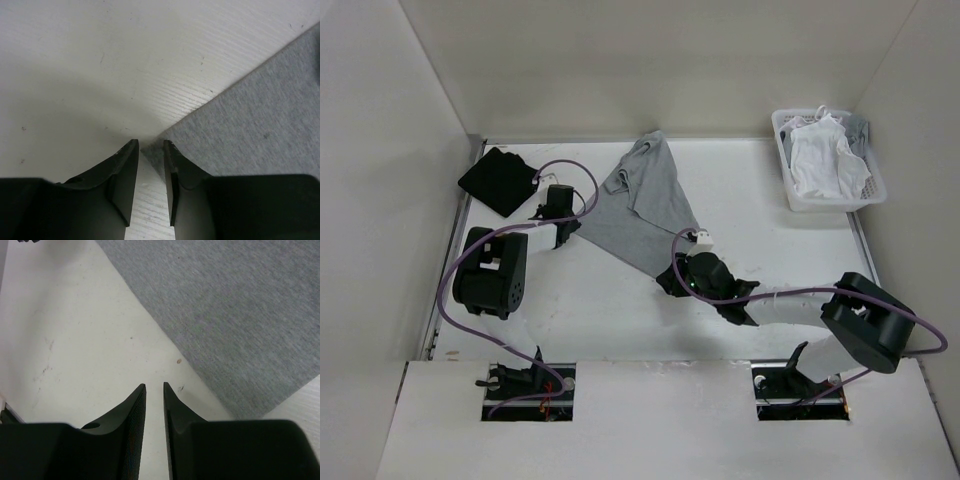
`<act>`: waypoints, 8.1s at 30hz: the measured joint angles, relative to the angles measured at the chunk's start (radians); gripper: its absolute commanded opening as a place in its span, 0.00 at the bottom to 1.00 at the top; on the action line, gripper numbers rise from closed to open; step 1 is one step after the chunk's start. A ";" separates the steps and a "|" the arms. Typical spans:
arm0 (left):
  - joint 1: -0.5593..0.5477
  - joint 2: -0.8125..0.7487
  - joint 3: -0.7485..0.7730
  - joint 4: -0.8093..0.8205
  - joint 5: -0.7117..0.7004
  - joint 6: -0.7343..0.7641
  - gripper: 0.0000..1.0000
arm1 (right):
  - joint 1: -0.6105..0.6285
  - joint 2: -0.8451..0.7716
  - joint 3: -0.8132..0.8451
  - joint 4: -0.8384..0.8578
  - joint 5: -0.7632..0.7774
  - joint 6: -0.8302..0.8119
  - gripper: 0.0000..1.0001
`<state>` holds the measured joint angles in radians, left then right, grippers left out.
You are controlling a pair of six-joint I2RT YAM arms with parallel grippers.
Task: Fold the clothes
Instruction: Flatten the tank top out, then fold the tank top
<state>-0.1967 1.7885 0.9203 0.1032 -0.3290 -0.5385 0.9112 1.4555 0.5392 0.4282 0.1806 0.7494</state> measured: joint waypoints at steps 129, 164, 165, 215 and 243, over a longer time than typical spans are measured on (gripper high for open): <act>-0.202 -1.068 0.509 -0.258 0.079 -0.156 0.03 | 0.522 -0.499 1.100 -0.427 0.960 -1.022 0.00; 0.085 -0.685 0.420 -0.066 0.190 -0.178 0.03 | -0.470 -0.244 1.114 -0.723 0.093 -0.485 0.00; 0.075 -0.734 0.309 -0.061 0.178 -0.179 0.03 | -0.452 -0.296 0.994 -0.704 0.100 -0.470 0.00; 0.121 0.169 0.425 -0.025 0.089 -0.347 0.52 | -0.677 0.648 1.136 -0.496 -0.222 -0.177 0.62; 0.033 -0.494 -0.546 0.099 0.287 -0.413 0.18 | -0.523 -0.121 -0.096 -0.217 -0.097 0.060 0.48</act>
<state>-0.1638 1.2942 0.3744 0.2024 -0.0422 -0.9512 0.3885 1.3342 0.4431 0.2115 0.0837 0.8089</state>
